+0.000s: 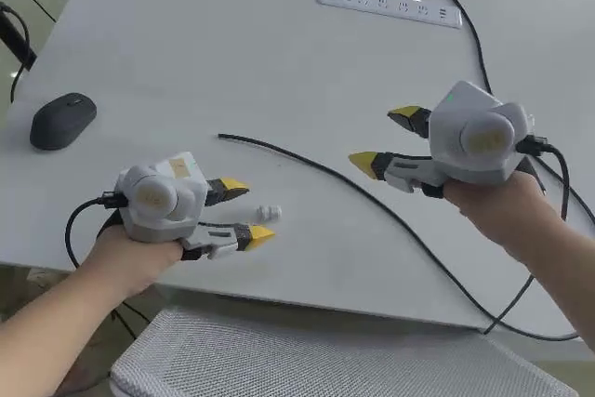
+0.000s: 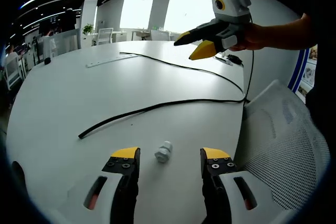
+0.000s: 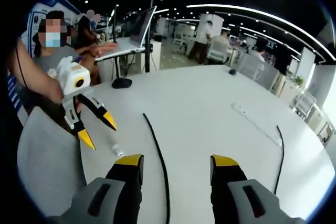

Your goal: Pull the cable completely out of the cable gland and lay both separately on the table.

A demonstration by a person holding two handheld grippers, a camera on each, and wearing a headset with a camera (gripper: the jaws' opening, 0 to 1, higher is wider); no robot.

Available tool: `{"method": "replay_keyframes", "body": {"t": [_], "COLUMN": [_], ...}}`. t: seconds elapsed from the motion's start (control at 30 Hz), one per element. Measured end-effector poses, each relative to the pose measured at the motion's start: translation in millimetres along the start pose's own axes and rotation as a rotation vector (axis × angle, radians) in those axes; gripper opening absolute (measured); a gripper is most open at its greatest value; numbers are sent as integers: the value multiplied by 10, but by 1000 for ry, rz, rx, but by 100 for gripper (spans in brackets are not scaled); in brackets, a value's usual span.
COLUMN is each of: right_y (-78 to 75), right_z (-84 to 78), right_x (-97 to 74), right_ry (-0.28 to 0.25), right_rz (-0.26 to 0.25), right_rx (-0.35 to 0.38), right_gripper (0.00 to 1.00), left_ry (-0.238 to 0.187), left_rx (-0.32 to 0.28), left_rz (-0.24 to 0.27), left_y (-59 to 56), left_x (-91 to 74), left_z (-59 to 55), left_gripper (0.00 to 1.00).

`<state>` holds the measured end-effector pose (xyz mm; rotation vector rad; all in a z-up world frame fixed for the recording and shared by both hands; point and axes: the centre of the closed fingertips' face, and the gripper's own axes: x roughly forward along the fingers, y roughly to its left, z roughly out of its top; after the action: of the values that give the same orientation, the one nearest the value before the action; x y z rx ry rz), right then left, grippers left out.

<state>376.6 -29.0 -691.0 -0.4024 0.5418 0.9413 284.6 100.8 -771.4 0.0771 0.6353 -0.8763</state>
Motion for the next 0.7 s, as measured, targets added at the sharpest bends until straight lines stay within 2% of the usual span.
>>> {"method": "replay_keyframes", "body": {"t": [0.23,0.4,0.53,0.67,0.7], "right_y": [6,1,21,78,98], "right_z": [-171,-283,-411,-547,-623], "right_x": [-422,-687,-880,-995,-1013], "right_ry": [-43,-81,-97,-115,-114], "right_rz": [-22,-47,-70,-69,-65], "right_rx": [85,163,189,219,231], "right_gripper": [60,66,71,77,78], "left_ry": [-20,-49,-64,-77,-84], "left_rx": [4,-5,-9,-15,-23], "left_rz": [23,32,31,38,39], "left_y": [-25,-84,-141,-157,-161], "left_x": [-153,-281,-373,-460,-486], "left_z": [72,175,212,229,238], "left_gripper": [55,60,64,67,68]}}
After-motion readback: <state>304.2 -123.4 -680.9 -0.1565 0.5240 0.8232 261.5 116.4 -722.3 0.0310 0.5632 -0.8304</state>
